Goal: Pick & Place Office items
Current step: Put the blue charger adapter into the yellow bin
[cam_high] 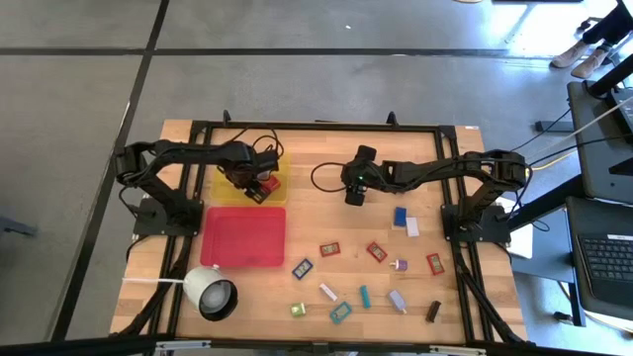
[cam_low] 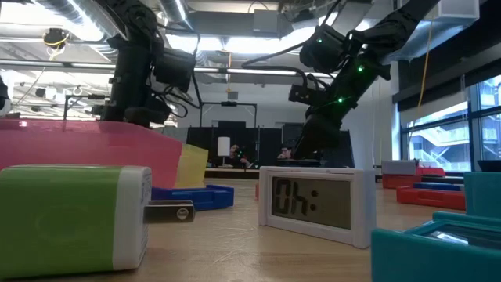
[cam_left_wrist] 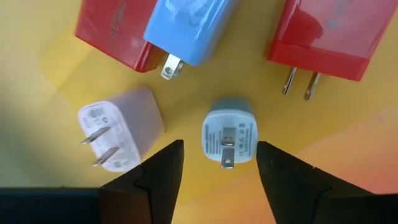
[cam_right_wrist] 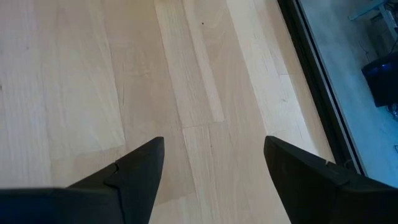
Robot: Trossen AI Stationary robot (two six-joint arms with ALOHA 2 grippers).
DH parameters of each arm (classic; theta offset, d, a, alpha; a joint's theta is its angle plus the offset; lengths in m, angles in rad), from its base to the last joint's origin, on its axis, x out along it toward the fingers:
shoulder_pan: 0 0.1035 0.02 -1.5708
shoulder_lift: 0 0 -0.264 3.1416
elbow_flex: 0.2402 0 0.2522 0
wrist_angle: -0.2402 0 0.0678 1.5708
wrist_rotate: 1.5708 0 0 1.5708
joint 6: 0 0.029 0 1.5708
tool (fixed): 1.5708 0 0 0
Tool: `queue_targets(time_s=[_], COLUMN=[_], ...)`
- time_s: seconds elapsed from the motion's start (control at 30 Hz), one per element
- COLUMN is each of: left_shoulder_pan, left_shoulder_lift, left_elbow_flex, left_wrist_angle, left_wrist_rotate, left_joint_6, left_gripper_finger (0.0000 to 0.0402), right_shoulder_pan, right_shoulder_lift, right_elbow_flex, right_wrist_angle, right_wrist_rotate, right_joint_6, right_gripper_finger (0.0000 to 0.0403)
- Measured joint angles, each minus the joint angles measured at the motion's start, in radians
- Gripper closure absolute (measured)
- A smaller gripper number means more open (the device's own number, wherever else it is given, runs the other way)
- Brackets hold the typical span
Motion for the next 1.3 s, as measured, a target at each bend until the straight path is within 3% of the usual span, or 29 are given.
queue_targets(time_s=[0.17, 0.47, 0.63, 0.8, 1.03, 1.3], left_shoulder_pan=[0.000, -0.002, -0.002, -0.003, -0.002, -0.002], left_shoulder_lift=[0.000, -0.026, -0.026, -0.026, -0.026, -0.026], left_elbow_flex=[0.067, 0.197, 0.230, 0.230, 0.230, 0.230], left_wrist_angle=[-0.080, -0.087, -0.071, -0.051, -0.050, -0.050], left_wrist_rotate=[-0.003, -0.142, -0.226, -0.257, -0.264, -0.306], left_joint_6=[0.015, 0.044, 0.082, 0.115, 0.120, 0.126], left_gripper_finger=[0.0203, 0.0210, 0.0210, 0.0210, 0.0211, 0.0211], right_shoulder_pan=[0.000, -0.015, -0.099, -0.184, -0.321, -0.339], right_shoulder_lift=[0.000, 0.000, 0.000, 0.000, 0.000, -0.086], right_elbow_flex=[0.005, 0.148, 0.153, 0.152, 0.152, 0.151], right_wrist_angle=[-0.050, -0.503, -0.662, -0.670, -0.649, -0.705], right_wrist_rotate=[0.030, 0.215, 0.160, 0.093, -0.147, -0.091], right_joint_6=[-0.030, 0.038, 0.089, 0.067, 0.012, 0.037], right_gripper_finger=[0.0125, 0.0125, 0.0125, 0.0142, 0.0171, 0.0177])
